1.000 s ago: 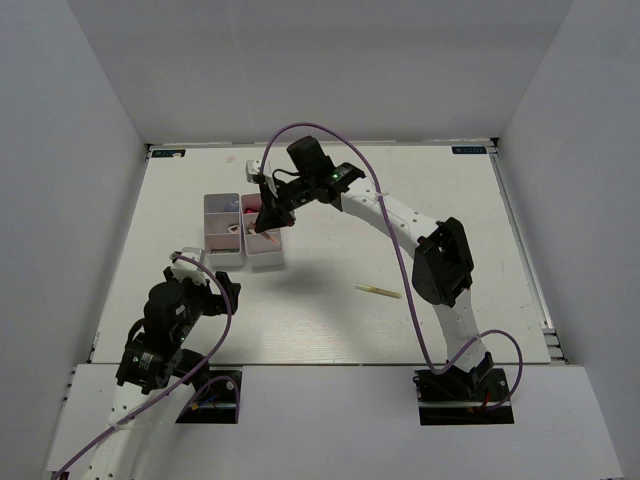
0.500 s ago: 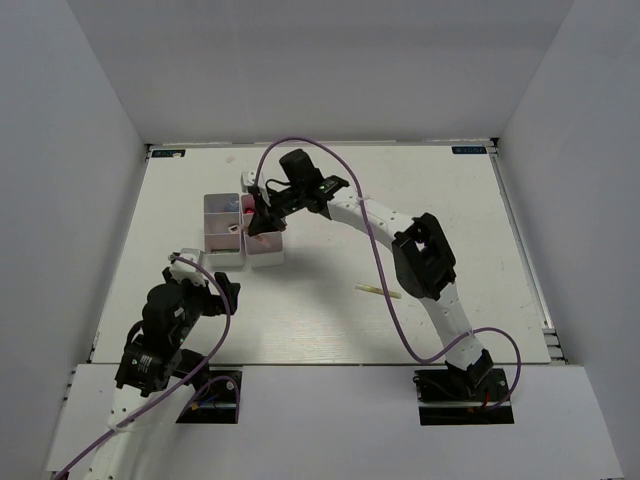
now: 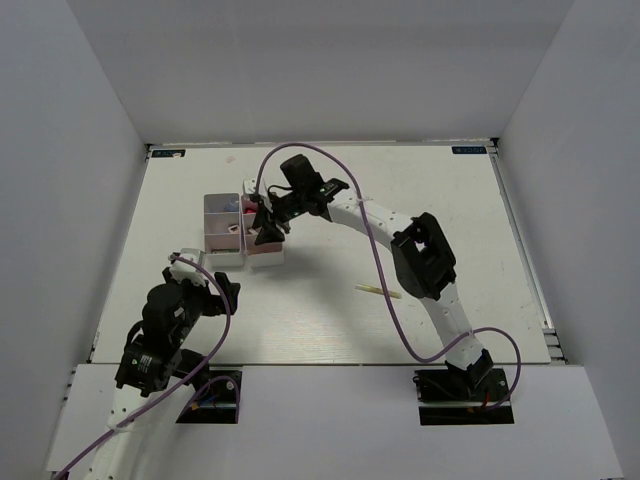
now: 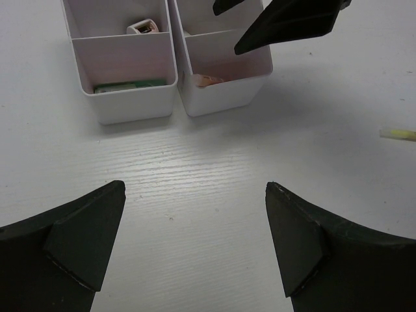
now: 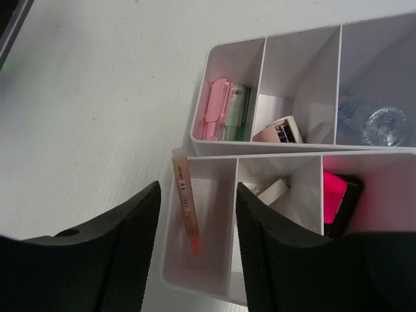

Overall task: Sort the stationery into containers
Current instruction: Place the stationery into the container, then grab a piece of stationery with the right arm

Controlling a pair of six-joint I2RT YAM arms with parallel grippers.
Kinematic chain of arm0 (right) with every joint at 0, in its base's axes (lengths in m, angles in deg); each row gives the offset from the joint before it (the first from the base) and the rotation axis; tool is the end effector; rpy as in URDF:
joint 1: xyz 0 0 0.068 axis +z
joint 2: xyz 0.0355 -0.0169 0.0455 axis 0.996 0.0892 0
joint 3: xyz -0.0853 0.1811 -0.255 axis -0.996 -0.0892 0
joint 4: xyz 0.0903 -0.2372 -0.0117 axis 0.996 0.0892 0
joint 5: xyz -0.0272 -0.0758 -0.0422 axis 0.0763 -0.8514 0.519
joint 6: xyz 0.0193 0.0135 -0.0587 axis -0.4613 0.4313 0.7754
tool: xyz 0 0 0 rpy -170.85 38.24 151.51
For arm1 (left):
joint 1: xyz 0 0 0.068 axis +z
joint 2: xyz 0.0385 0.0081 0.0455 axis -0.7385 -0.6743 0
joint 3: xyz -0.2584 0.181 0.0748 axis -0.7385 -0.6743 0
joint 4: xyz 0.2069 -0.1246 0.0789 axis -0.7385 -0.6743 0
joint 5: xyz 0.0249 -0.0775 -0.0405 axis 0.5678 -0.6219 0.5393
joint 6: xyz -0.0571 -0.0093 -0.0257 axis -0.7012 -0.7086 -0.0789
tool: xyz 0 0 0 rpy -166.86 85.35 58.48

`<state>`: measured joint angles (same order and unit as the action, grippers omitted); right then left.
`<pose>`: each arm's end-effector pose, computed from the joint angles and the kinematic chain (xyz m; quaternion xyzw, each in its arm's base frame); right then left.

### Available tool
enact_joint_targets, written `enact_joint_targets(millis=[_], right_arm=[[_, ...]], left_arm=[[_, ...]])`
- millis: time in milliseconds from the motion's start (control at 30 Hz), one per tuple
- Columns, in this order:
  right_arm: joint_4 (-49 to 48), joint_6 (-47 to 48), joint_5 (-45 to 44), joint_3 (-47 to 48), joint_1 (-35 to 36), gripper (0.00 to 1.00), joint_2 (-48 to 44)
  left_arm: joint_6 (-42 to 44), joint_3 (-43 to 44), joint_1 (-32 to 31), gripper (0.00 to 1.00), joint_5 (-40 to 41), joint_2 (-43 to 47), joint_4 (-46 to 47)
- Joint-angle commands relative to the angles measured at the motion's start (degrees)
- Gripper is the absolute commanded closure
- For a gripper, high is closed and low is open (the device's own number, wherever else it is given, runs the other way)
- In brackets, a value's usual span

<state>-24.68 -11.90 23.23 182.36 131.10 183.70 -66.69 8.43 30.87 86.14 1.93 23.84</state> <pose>0.3578 0.4256 0.2768 -0.6669 0.4987 0.4040 0.3787 0.0349 -0.0091 0.2489 0.0381 0.8338 -0.1189 0.5378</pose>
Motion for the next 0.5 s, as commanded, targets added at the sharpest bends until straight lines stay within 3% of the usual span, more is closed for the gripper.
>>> enact_joint_targets(millis=[0, 33, 67, 100, 133, 233, 267, 333, 367, 400, 433, 467], right_arm=[[0.4, -3.0, 0.3, 0.1, 0.0, 0.48, -6.1], [0.9, -3.9, -1.4, 0.1, 0.0, 0.5, -8.2], [2.5, -6.3, -2.6, 0.2, -0.1, 0.62, -9.0], [3.7, -7.1, -3.8, 0.7, -0.2, 0.76, -9.5], [6.8, -7.2, -8.8, 0.7, -0.2, 1.0, -12.2], [14.7, -13.5, -23.3, -1.6, -0.3, 1.0, -17.4], [15.9, -14.1, -28.3, -5.4, -0.7, 1.0, -18.5], [19.6, -12.2, -30.7, -8.5, -1.6, 1.0, -23.5], [21.3, -11.4, -32.5, -14.5, -2.6, 0.59, -24.8], [22.1, -10.9, -32.3, -16.4, -3.1, 0.28, -26.0], [24.5, -9.4, -32.1, -19.6, -4.1, 0.13, -29.4], [27.2, -8.9, -31.5, -21.1, -5.1, 0.1, -30.3]], left_arm=[[0.3, -0.2, -0.1, 0.01, 0.1, -0.1, 0.6], [0.4, -0.2, -0.2, 0.02, 0.2, -0.3, 0.7], [0.3, -0.2, -0.1, 0.06, -0.1, -0.2, 0.8], [0.3, -0.2, -0.1, 0.09, -0.4, -0.1, 0.8], [0.2, -0.2, -0.1, 0.12, -0.5, -0.1, 0.8], [0.2, -0.2, -0.1, 0.45, -1.2, -0.3, 0.8], [0.3, -0.4, -0.1, 0.69, -1.3, -0.3, 0.8], [0.1, -0.2, -0.1, 0.87, -1.3, -0.1, 0.9], [0.1, -0.2, -0.2, 0.91, -1.4, -0.4, 0.8], [0.1, -0.2, -0.1, 0.91, -1.4, -0.3, 0.9], [0.0, -0.2, -0.1, 0.88, -1.4, -0.3, 0.9], [0.0, -0.3, -0.1, 0.8, -1.4, -0.3, 1.1]])
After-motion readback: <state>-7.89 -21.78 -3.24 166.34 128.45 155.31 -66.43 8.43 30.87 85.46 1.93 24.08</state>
